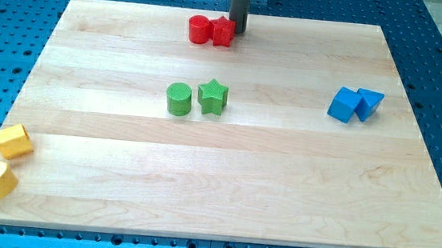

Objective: Separate the red blocks

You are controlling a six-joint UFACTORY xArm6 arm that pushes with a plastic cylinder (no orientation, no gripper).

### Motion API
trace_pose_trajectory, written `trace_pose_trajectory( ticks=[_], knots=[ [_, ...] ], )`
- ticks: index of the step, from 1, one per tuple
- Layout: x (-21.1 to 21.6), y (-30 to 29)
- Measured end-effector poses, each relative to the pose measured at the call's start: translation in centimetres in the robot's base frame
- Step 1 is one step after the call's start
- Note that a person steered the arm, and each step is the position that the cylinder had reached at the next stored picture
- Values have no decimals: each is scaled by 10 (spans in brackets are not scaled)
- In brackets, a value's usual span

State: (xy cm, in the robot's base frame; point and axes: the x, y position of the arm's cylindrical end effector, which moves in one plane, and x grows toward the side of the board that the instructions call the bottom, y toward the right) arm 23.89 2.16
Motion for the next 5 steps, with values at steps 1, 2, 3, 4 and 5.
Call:
trace_pose_trajectory(
  ticks=[1, 2, 3, 4, 5],
  knots=[
    [31, -11],
    [-15, -9],
    [15, -70],
    [30, -108],
    [37, -142]
  ],
)
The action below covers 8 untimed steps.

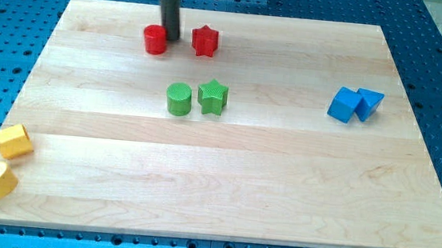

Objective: Separate the red blocks

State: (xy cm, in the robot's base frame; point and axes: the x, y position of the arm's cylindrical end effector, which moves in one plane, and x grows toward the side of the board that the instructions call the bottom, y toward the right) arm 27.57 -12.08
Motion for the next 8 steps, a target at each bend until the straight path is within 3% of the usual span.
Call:
trace_pose_trajectory(
  ticks=[1, 2, 3, 4, 5, 6, 7, 8],
  knots=[
    [2, 17],
    [-2, 80],
    [-20, 80],
    [-36, 148],
    [12, 134],
    [14, 96],
    [47, 181],
    [170, 193]
  ],
)
